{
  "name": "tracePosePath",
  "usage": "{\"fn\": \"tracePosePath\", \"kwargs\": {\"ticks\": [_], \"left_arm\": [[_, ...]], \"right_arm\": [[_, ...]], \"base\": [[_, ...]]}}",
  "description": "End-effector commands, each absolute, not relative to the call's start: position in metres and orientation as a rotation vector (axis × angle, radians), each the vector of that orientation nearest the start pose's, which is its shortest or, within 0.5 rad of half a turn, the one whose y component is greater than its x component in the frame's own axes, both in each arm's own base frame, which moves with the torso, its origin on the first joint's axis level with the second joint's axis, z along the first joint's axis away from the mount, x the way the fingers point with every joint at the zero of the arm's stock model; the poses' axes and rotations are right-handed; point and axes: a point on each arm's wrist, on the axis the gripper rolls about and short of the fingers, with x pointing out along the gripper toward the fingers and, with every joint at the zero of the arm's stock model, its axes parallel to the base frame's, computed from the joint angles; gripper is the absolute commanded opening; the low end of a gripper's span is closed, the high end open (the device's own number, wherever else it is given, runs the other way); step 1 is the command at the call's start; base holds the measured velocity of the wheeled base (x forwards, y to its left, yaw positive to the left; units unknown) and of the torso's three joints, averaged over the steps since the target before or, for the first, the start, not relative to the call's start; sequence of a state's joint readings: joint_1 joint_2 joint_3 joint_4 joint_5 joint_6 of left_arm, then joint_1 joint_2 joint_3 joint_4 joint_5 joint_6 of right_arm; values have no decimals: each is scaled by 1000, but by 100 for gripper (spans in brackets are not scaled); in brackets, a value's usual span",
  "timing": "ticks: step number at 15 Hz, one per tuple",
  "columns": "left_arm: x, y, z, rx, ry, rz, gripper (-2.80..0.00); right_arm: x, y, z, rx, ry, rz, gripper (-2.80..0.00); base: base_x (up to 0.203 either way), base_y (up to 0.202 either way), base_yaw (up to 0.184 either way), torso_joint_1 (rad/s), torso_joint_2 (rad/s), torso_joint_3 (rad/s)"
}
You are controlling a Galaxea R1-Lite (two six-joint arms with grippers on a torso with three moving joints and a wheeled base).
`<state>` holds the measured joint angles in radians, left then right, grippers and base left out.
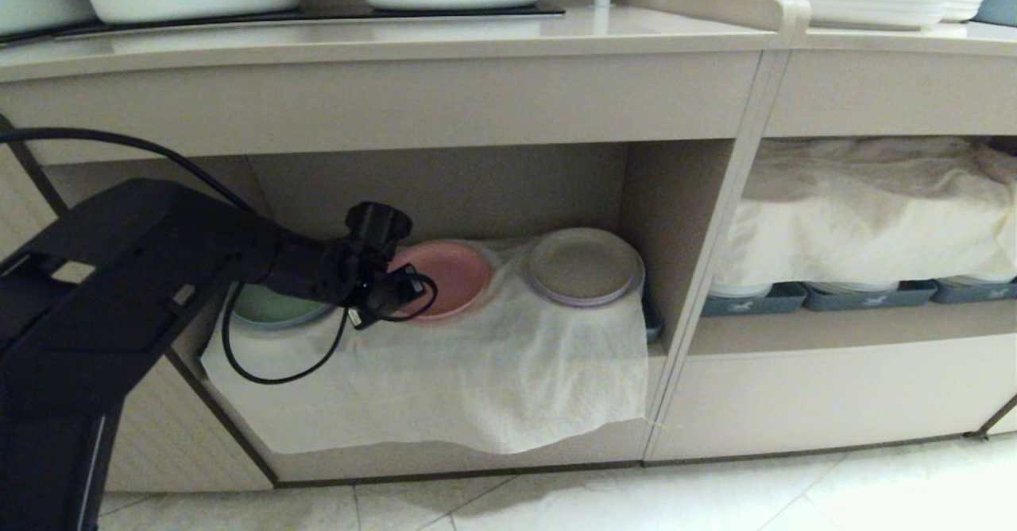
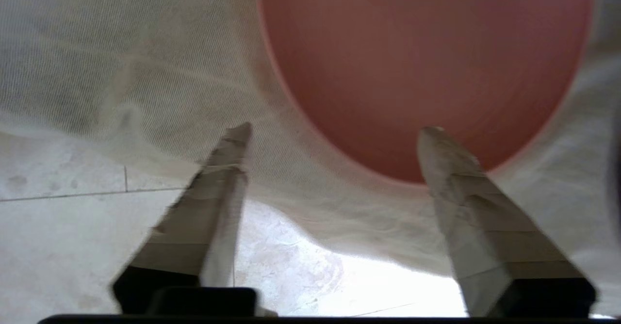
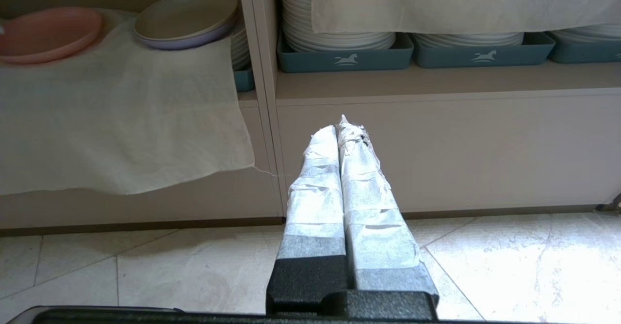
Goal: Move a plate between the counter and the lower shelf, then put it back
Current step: Pick up the plate in the cupboard
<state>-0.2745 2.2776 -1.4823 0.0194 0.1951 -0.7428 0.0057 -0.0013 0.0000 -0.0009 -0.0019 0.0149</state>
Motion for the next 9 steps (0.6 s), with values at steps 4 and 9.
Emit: {"fn": "tracePosePath", "kwargs": {"ticks": [4,9], "left_arm": [[435,-117,67,-518,800,261,0],[437,-116,61,-541,808,282,0]], "right_arm": [[-23,0,76,15,-1,5,-280],[-23,0,76,15,-1,5,-280]], "base": [[0,0,0,0,0,0],[0,0,0,0,0,0]]}}
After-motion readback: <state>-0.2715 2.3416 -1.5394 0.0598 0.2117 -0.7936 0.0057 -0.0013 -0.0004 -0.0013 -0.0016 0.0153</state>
